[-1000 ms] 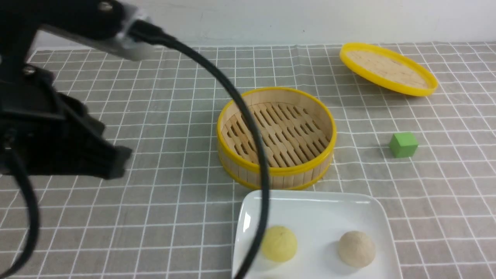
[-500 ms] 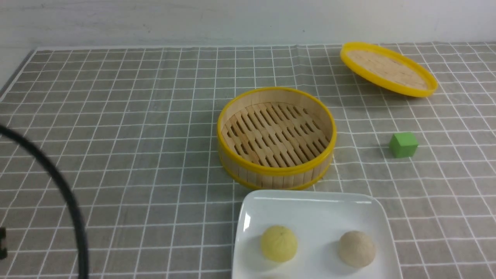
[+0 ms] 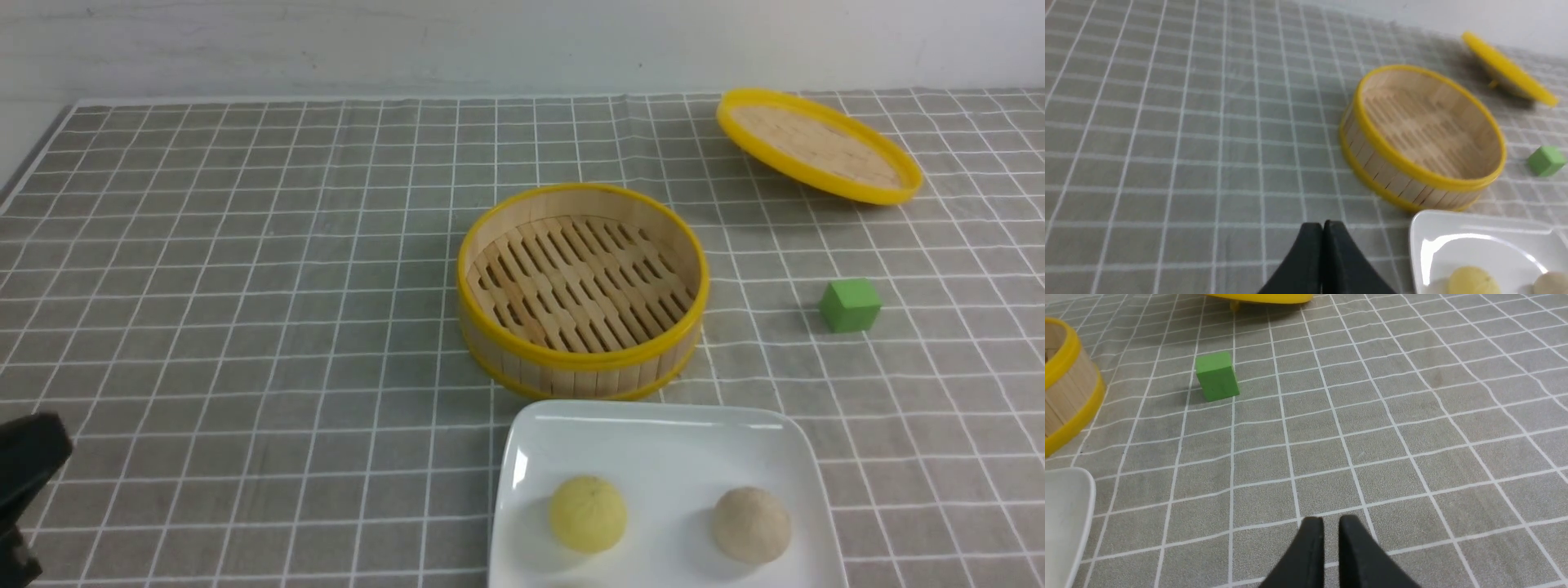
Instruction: Put the steamed buns into the plate on the grey tablecloth.
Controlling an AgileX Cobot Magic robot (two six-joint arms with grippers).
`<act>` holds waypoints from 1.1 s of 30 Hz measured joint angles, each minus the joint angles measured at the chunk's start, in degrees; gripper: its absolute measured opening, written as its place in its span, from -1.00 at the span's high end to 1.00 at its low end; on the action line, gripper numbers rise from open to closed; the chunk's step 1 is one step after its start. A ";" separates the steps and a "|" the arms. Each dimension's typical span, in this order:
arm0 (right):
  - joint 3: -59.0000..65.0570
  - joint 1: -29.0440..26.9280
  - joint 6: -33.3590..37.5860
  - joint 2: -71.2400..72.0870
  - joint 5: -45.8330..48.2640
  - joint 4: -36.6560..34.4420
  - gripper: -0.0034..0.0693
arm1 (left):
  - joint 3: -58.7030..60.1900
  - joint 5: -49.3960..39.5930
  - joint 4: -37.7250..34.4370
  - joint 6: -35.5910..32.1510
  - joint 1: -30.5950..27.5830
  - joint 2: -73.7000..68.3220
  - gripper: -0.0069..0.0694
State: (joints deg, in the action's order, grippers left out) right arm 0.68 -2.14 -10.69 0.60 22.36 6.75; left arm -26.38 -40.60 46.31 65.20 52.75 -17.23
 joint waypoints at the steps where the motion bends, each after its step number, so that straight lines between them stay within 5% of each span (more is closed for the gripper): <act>1: 0.00 0.00 0.00 0.00 0.00 0.00 0.69 | 0.80 3.03 1.39 1.76 0.00 0.00 0.77; 7: 0.00 0.00 0.00 0.00 0.00 0.00 0.66 | 2.82 11.02 4.56 7.36 0.00 0.00 0.75; 17: 0.00 0.00 0.00 0.00 0.00 0.00 0.63 | 2.89 5.27 5.01 8.73 0.00 0.00 0.72; 23: 0.00 0.00 0.00 0.00 0.00 0.00 0.62 | 4.59 9.50 4.78 12.34 0.00 0.00 0.71; 27: 0.00 0.00 0.00 0.00 -0.05 0.00 0.61 | 9.11 12.61 -1.30 9.27 0.00 0.00 0.70; 33: 0.00 0.00 0.00 0.00 -0.05 0.00 0.58 | 14.39 16.25 -15.45 -6.86 -0.82 0.00 0.68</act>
State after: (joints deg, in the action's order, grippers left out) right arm 0.68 -2.14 -10.69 0.60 22.31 6.75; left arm -11.99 -24.35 30.87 58.34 51.93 -17.23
